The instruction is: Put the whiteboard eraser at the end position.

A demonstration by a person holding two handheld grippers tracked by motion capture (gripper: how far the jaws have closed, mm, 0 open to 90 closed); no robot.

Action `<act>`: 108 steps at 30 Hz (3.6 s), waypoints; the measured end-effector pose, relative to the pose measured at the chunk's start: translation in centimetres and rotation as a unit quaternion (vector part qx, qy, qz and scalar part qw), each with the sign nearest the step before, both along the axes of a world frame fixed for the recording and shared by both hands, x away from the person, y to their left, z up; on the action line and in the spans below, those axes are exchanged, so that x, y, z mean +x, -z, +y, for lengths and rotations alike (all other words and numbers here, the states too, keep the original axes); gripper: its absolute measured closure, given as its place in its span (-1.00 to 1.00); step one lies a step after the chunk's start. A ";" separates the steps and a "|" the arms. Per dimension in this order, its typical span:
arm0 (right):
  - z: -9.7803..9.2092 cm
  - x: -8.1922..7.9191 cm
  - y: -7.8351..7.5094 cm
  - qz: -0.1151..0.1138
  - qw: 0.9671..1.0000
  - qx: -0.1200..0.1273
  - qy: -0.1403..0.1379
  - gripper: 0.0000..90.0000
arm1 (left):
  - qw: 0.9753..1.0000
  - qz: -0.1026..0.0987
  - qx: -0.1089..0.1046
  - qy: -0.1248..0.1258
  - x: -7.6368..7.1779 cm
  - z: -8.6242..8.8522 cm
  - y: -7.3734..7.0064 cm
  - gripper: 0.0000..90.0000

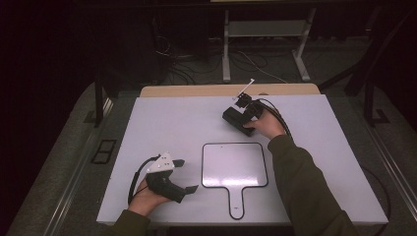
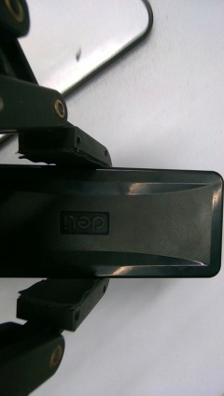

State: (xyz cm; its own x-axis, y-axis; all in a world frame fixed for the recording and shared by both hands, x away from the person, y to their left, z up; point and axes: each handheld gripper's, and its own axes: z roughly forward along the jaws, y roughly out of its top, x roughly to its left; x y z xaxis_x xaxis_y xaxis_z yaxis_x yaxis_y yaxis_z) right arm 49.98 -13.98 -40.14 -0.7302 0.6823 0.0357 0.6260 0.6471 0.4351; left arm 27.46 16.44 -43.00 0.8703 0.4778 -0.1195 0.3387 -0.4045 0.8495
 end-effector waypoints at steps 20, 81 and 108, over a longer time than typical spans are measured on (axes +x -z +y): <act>1.5 1.5 1.3 -0.005 1.000 -0.004 -0.004 -0.31 | 1.000 -0.001 -0.001 -0.001 0.2 0.0 0.0 -1.00; -10.1 -17.6 1.0 -0.170 0.966 0.194 0.030 -0.68 | 1.000 0.001 -0.003 -0.012 0.1 0.0 0.4 -1.00; -14.4 -23.6 3.3 -0.169 0.962 0.212 0.033 -0.68 | 1.000 0.001 -0.012 -0.014 -0.1 0.2 0.2 -1.00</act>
State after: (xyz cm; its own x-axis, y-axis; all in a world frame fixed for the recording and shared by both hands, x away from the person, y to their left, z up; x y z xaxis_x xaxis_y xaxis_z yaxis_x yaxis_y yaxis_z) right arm 26.42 -28.34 -43.49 -0.7048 0.7037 0.0894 0.4360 0.3303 0.8372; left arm 27.37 16.61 -43.22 0.8568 0.4984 -0.1324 0.3507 -0.3749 0.8582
